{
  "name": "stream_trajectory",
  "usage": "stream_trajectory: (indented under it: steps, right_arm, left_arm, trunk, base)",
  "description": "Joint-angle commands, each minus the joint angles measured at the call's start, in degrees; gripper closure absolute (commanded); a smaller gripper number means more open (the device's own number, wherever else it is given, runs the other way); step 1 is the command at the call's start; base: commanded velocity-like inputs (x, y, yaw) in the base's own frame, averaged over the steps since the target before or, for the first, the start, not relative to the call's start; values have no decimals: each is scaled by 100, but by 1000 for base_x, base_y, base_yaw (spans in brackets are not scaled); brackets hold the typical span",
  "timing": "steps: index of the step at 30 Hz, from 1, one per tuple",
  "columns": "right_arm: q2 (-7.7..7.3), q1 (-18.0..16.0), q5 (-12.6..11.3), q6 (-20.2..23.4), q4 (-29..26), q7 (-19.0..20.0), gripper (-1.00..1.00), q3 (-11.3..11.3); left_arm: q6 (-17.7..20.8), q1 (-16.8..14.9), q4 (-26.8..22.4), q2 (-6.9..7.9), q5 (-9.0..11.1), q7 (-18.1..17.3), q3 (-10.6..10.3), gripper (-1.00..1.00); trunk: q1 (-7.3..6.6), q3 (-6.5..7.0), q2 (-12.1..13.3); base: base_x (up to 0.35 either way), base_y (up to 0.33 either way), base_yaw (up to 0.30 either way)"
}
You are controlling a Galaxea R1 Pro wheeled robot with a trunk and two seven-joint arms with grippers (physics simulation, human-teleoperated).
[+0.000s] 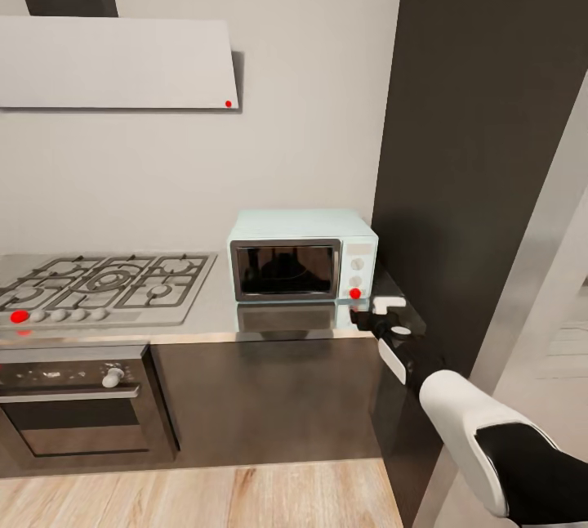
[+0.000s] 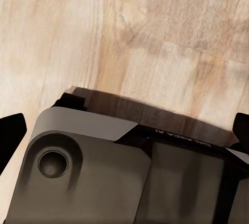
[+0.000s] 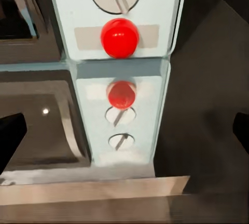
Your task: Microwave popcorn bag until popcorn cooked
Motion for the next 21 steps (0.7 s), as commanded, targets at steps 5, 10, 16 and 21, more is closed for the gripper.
stream_trajectory:
  steps: [5, 10, 16, 21]
  right_arm:
    - [-4, -5, -37, -13, 40, -20, -100, 48]
    - [-5, -4, -38, -11, 52, -22, -100, 48]
    - [-4, -6, -34, -15, 61, -27, -100, 48]
    - [-4, -6, -25, -40, 66, -20, -100, 48]
  left_arm:
    - [-16, -3, 1, 2, 40, 21, -48, -100]
    - [-24, -3, 0, -1, 53, 21, -43, -100]
    - [0, -3, 1, 6, 47, -3, -47, -100]
    - [2, -3, 1, 7, 44, -5, -48, -100]
  trunk:
    - [0, -7, -5]
    - [0, -7, -5]
    - [0, -7, -5]
    - [0, -7, -5]
  base:
    - [0, 0, 0]
    - [0, 0, 0]
    - [152, 0, 0]
    - [310, 0, 0]
